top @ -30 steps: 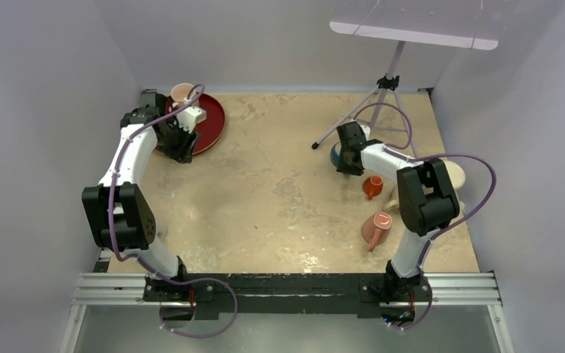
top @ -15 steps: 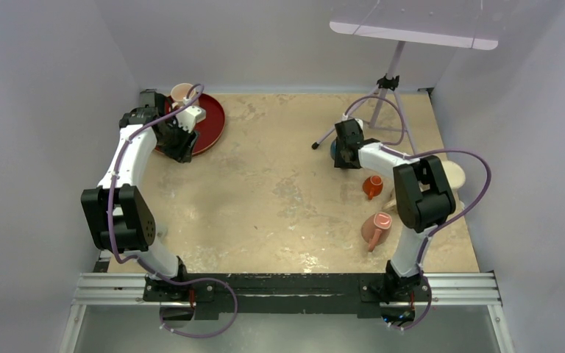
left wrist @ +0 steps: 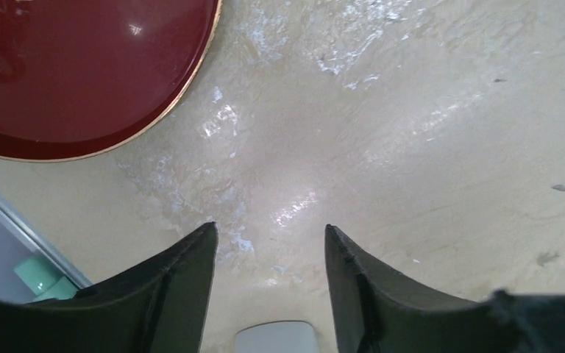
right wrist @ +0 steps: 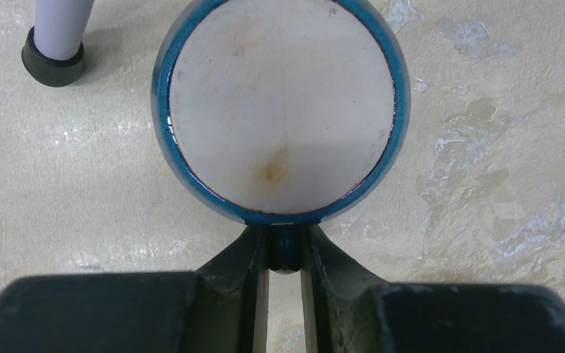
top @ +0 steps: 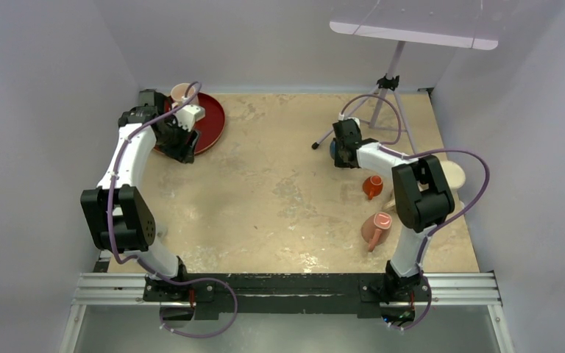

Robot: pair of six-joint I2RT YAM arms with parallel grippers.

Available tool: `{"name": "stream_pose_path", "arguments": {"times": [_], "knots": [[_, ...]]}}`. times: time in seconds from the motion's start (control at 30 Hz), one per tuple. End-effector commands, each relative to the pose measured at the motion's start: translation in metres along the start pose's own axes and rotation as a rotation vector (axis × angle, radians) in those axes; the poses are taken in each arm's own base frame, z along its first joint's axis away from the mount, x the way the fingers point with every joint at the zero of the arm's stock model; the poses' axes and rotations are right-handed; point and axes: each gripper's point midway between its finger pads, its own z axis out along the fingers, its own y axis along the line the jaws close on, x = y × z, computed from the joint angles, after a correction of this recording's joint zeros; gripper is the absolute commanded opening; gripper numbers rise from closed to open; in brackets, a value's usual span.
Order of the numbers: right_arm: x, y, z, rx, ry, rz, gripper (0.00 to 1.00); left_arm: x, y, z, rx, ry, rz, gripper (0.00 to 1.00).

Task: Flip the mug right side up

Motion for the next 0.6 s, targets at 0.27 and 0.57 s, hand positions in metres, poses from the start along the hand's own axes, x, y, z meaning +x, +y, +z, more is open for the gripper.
{"name": "stream_pose_path", "arguments": {"times": [0.27, 0.57], "knots": [[-0.057, 0.109, -0.148, -0.576, -0.151, 0.039, 0.0, -0.083, -0.099, -0.089, 0.48, -0.292, -0.256, 0.8], [-0.125, 0.206, -0.298, -1.162, -0.305, 0.087, 0.0, -0.137, -0.181, -0.147, 0.883, -0.398, -0.354, 0.81]]}}
